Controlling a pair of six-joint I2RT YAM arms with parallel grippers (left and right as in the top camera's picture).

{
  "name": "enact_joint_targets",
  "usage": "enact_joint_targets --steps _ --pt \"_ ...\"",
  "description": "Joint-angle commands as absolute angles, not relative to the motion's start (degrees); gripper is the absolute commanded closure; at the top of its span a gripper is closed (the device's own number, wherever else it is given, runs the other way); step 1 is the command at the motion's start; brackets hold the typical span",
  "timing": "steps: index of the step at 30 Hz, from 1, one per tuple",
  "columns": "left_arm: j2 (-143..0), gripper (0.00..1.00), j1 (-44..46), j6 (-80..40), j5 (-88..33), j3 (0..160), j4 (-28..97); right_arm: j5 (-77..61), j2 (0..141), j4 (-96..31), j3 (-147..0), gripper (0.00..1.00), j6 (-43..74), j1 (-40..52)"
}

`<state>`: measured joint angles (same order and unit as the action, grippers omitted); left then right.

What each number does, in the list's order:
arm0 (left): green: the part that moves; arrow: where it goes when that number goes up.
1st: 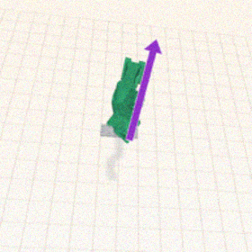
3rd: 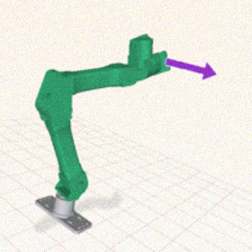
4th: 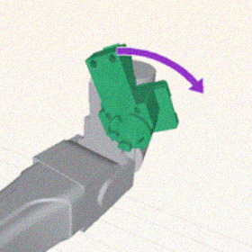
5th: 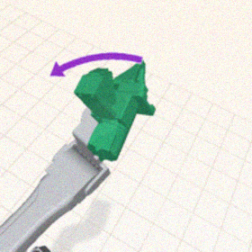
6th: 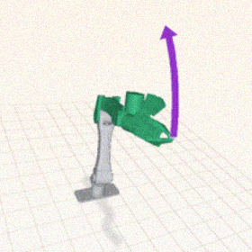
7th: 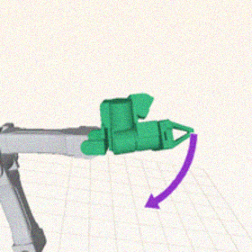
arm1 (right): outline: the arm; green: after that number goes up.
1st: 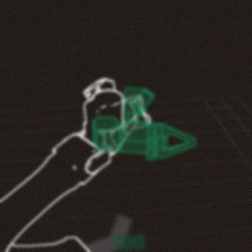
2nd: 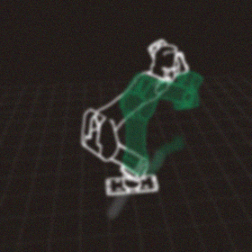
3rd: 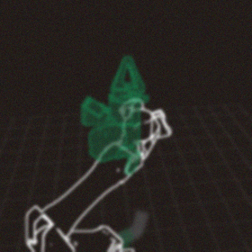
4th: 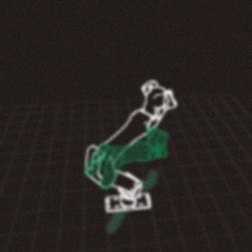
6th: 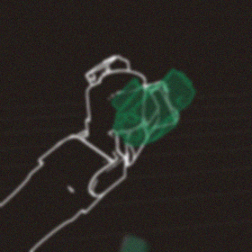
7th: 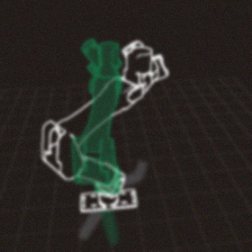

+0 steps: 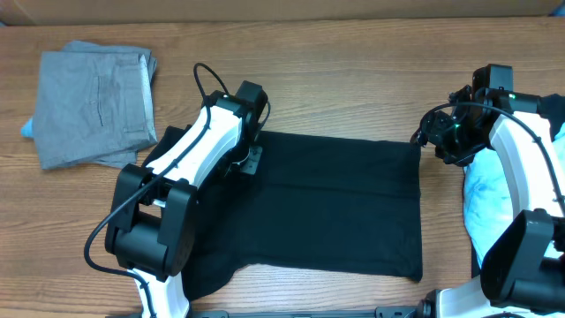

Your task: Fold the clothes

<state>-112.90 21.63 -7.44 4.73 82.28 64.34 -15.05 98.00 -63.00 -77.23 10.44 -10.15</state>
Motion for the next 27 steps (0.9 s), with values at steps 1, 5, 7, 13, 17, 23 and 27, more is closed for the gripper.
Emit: enact_joint_targets --steps 1,5,7,13,17,23,27 --pt "-110.04 0.72 21.32 -8.64 3.44 84.47 66.0 -15.07 97.32 -62.78 -77.08 0.33 10.17 -10.41" --pt "-108.03 0.61 20.82 -8.4 4.38 85.65 65.65 -15.07 97.32 -62.63 -77.08 0.33 10.2 -10.41" --pt "-108.18 0.58 20.45 -7.99 5.89 85.54 65.21 -15.07 97.32 -62.63 -77.08 0.33 10.2 -10.41" --pt "-110.34 0.57 20.12 -6.39 5.91 82.91 61.6 -15.07 97.32 -62.65 -77.08 0.33 10.2 -10.41" --pt "-112.77 0.71 20.27 -6.31 2.94 82.21 61.78 -15.07 97.32 -62.72 -77.08 0.33 10.2 -10.41" --pt "-112.97 0.81 20.27 -5.65 0.47 82.21 61.84 -15.07 97.32 -62.83 -77.08 0.33 10.2 -10.41" --pt "-113.03 0.68 20.27 -5.13 3.27 82.21 61.56 -15.07 97.32 -62.87 -77.08 0.33 10.2 -10.41"
